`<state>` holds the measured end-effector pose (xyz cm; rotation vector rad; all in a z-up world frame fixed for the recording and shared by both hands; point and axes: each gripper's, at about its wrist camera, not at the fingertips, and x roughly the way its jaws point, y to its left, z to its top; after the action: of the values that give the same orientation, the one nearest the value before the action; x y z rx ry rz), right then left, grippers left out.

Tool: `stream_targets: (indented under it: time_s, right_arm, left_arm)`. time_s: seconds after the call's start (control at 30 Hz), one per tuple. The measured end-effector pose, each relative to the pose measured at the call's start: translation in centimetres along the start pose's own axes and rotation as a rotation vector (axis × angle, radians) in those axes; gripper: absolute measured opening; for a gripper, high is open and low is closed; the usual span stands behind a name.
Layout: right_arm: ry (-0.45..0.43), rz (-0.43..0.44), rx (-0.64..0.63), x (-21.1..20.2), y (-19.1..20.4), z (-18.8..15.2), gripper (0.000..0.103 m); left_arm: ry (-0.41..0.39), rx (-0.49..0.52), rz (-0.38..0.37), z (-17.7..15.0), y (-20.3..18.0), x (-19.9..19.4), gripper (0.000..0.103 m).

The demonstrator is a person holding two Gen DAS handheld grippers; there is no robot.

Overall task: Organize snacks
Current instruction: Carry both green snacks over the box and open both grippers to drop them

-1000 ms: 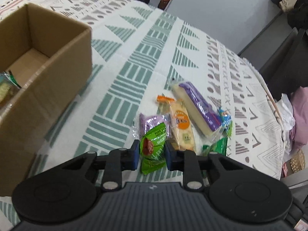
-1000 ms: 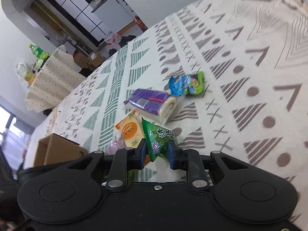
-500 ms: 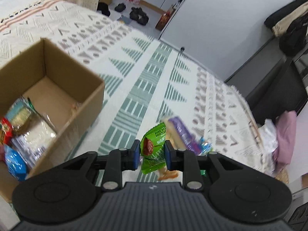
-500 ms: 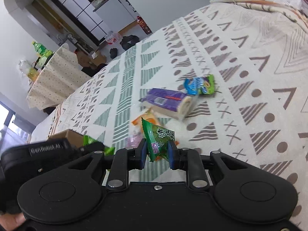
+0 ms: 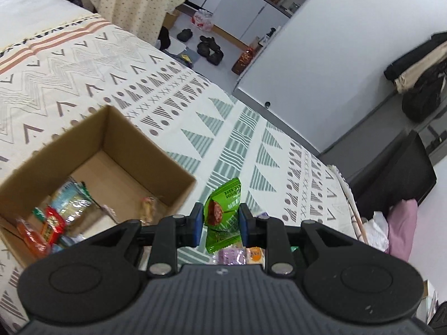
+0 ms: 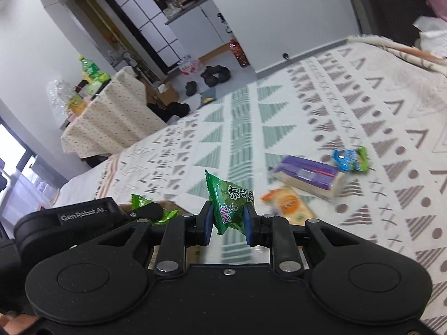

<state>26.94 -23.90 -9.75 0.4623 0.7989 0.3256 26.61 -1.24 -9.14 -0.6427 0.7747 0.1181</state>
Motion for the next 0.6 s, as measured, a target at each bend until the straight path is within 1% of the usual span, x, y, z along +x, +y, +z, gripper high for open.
stream_targets:
  time_s: [0.07, 0.17, 0.33, 0.47, 0.6]
  right_arm:
    - [-0.003, 0.005, -0.015, 0.1, 1.2, 0.0, 0.022]
    - [-0.004, 0.014, -0.019, 0.4, 2.7, -0.2, 0.022]
    - [0.003, 0.013, -0.045, 1.1, 5.1, -0.7, 0.022]
    - [0.003, 0.017, -0.067, 1.8, 7.1, -1.1, 0.022]
    - [0.005, 0.019, -0.079, 2.8, 8.6, -1.6, 0.022]
  left_arm:
    - [0.0, -0.01, 0.0, 0.6, 0.7, -0.6, 0.025]
    - [-0.008, -0.039, -0.019, 1.5, 1.8, -1.5, 0.025]
    - [-0.014, -0.082, -0.018, 2.6, 3.9, -2.1, 0.025]
    - [-0.018, -0.117, 0.013, 3.4, 6.0, -2.1, 0.025]
    - [-0.017, -0.156, 0.024, 4.0, 7.8, -2.0, 0.025]
